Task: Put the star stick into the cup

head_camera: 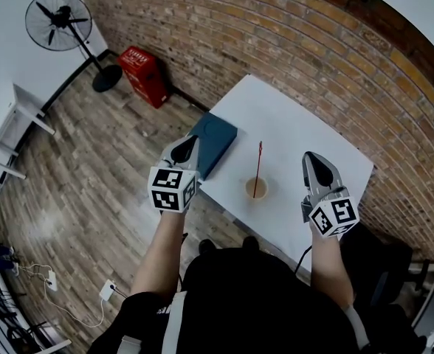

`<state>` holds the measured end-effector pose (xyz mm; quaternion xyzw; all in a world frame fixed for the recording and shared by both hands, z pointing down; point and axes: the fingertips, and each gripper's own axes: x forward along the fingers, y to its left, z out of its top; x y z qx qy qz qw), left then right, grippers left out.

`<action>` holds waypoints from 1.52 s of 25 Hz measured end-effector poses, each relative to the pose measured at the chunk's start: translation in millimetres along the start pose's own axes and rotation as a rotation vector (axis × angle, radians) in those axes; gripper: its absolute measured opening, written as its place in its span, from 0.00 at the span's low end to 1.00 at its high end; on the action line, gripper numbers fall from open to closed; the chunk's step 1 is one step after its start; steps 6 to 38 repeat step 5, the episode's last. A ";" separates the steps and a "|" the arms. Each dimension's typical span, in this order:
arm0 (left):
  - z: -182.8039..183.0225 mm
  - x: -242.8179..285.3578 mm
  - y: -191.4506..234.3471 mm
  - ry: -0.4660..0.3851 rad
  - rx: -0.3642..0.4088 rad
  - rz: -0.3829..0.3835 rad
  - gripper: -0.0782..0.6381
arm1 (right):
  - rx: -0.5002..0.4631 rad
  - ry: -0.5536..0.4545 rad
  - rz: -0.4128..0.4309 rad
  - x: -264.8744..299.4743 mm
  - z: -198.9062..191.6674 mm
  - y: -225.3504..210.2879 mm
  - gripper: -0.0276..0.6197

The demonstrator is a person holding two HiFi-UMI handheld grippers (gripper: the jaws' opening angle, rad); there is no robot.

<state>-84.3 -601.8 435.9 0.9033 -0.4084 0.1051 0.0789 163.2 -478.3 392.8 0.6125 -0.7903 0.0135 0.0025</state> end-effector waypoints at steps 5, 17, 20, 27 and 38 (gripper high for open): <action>1.6 4.6 -13.2 -0.002 0.003 -0.026 0.12 | 0.000 0.003 0.009 -2.0 -2.2 -1.3 0.04; 1.6 4.6 -13.2 -0.002 0.003 -0.026 0.12 | 0.000 0.003 0.009 -2.0 -2.2 -1.3 0.04; 1.6 4.6 -13.2 -0.002 0.003 -0.026 0.12 | 0.000 0.003 0.009 -2.0 -2.2 -1.3 0.04; 1.6 4.6 -13.2 -0.002 0.003 -0.026 0.12 | 0.000 0.003 0.009 -2.0 -2.2 -1.3 0.04; 1.6 4.6 -13.2 -0.002 0.003 -0.026 0.12 | 0.000 0.003 0.009 -2.0 -2.2 -1.3 0.04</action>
